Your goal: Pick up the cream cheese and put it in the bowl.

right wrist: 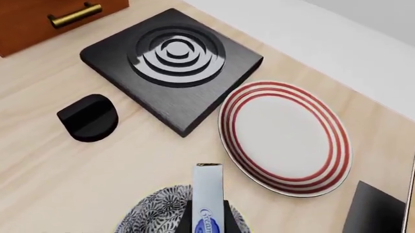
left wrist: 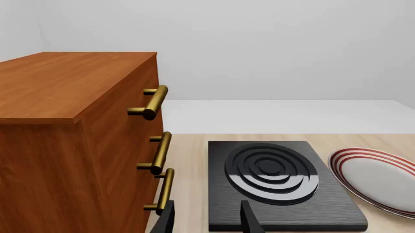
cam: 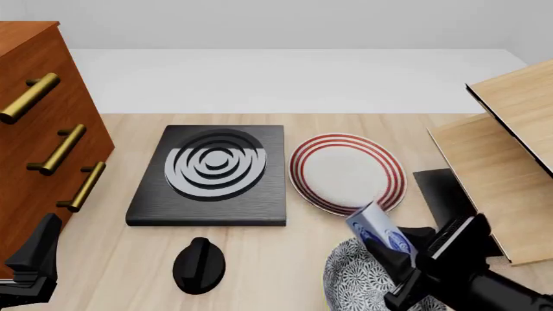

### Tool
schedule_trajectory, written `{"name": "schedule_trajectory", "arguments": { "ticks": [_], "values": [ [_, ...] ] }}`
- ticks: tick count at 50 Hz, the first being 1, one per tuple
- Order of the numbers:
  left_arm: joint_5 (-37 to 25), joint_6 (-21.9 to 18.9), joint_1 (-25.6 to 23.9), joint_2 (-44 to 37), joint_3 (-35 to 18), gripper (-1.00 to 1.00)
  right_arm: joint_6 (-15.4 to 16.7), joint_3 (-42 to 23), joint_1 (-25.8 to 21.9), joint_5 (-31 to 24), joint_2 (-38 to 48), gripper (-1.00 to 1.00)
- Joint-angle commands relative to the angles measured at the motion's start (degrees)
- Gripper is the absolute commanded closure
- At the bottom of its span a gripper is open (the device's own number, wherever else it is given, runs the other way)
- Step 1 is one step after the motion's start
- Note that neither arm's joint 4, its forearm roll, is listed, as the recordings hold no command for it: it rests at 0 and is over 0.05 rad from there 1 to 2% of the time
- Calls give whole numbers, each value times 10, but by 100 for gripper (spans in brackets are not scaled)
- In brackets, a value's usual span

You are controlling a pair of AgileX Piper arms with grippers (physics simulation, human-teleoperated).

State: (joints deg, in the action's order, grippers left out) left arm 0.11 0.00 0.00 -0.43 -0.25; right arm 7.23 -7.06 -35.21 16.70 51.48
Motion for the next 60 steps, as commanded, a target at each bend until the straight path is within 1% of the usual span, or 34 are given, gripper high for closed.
{"name": "schedule_trajectory", "arguments": {
  "ticks": [1, 7, 29, 46, 60],
  "values": [
    [0, 0, 0, 0, 0, -100, -11, 14, 6, 40, 29, 100],
    [0, 0, 0, 0, 0, -100, -15, 24, 6, 70, 56, 100],
    [0, 0, 0, 0, 0, -100, -25, 44, 3, 130, 109, 100],
    [0, 0, 0, 0, 0, -100, -27, 45, -4, 139, 116, 100],
    [0, 0, 0, 0, 0, -100, -27, 45, -11, 135, 113, 100]
  ]
}}
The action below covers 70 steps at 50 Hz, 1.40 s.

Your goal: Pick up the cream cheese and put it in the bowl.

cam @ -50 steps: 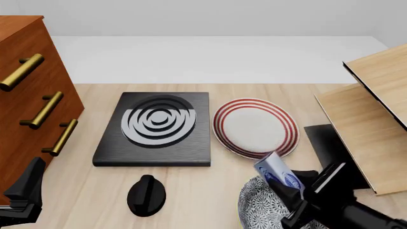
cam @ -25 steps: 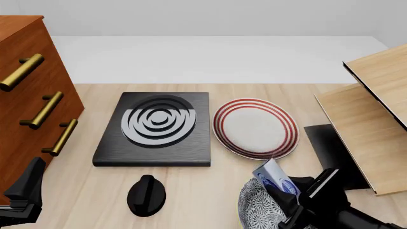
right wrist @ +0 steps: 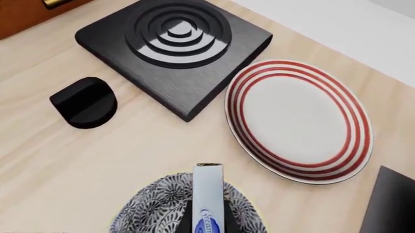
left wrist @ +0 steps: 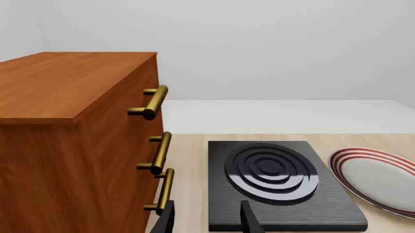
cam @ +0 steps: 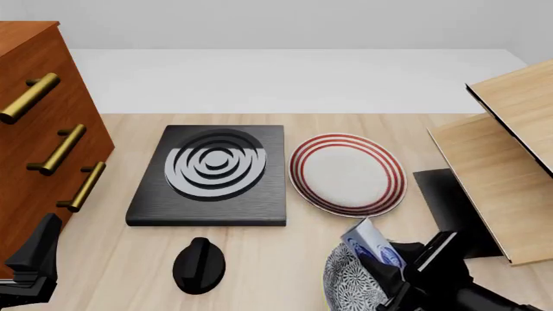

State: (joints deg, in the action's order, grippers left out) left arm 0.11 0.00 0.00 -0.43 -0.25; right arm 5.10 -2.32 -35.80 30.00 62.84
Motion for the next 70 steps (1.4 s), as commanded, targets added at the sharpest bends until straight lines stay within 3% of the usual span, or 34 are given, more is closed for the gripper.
{"name": "schedule_trajectory", "arguments": {
  "ticks": [1, 2, 27, 41, 47, 55, 58, 70],
  "values": [
    [0, 0, 0, 0, 0, -100, -6, -2, -5, 2, -1, 100],
    [0, 0, 0, 0, 0, -100, -5, -3, -5, 0, -2, -100],
    [0, 0, 0, 0, 0, -100, -3, -9, -10, -40, -41, -100],
    [0, 0, 0, 0, 0, -100, 17, -63, -2, -204, -188, -100],
    [0, 0, 0, 0, 0, -100, 23, -78, -2, -239, -218, -100],
    [0, 0, 0, 0, 0, -100, 34, -115, -3, -327, -298, -100],
    [0, 0, 0, 0, 0, -100, 45, -145, -8, -397, -360, -100],
    [0, 0, 0, 0, 0, -100, 58, -182, -11, -493, -451, -100]
  ]
}}
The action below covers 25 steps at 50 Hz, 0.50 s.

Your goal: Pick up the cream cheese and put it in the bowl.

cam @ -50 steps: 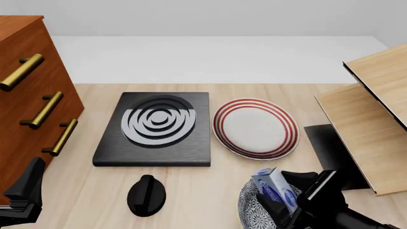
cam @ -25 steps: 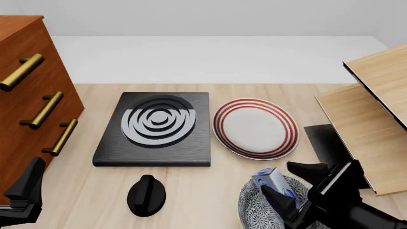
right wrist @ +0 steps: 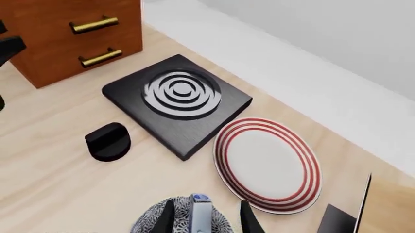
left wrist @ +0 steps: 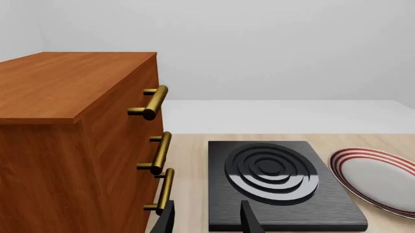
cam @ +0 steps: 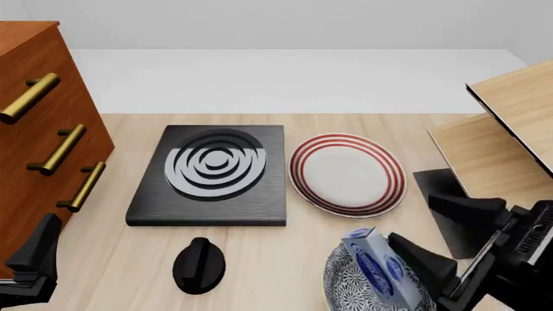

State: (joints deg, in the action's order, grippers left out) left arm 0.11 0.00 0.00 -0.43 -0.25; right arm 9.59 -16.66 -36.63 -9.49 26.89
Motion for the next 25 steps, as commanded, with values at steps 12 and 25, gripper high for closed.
{"name": "schedule_trajectory", "arguments": {
  "ticks": [12, 25],
  "values": [
    [0, 0, 0, 0, 0, -100, 9, -68, 9, -181, -185, -100],
    [0, 0, 0, 0, 0, -100, -6, -108, 28, -267, -268, -100]
  ]
}}
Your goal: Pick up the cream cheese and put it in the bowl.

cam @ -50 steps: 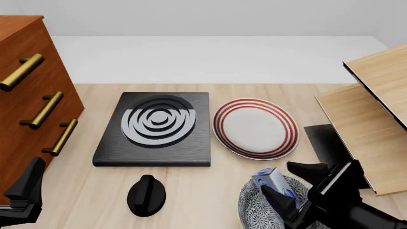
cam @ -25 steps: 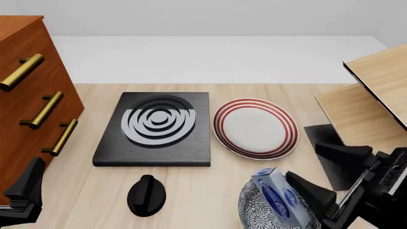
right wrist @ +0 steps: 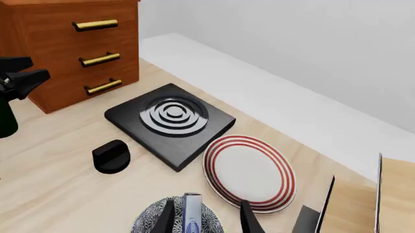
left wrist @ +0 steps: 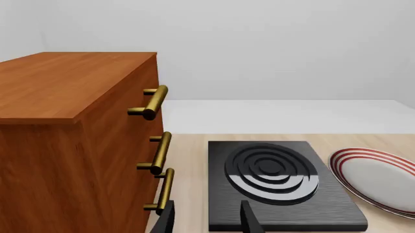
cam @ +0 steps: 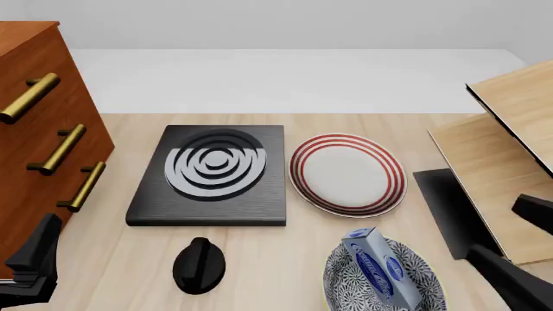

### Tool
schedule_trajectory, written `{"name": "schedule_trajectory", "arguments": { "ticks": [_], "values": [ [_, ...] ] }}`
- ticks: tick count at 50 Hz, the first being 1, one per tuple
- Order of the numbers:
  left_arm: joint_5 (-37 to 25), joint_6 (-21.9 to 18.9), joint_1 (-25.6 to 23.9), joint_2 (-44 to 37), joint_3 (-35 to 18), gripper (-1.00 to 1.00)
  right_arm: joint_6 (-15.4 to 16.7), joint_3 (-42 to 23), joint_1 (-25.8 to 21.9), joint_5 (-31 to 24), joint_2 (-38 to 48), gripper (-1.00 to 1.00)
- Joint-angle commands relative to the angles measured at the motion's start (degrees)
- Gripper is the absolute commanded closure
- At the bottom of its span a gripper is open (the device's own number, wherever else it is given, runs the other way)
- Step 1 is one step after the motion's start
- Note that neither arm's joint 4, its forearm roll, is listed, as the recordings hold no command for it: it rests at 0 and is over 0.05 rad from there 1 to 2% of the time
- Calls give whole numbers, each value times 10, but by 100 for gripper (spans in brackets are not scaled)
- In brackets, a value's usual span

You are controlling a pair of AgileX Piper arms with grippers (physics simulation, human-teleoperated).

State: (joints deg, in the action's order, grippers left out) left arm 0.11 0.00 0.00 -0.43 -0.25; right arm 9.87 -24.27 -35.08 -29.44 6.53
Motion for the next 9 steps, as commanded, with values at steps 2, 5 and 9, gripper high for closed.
{"name": "schedule_trajectory", "arguments": {
  "ticks": [2, 5, 9],
  "values": [
    [0, 0, 0, 0, 0, -100, -13, -40, 16, -71, -65, -100],
    [0, 0, 0, 0, 0, -100, -17, -48, 20, -77, -65, -100],
    [0, 0, 0, 0, 0, -100, -20, -52, 24, -80, -65, -100]
  ]
}}
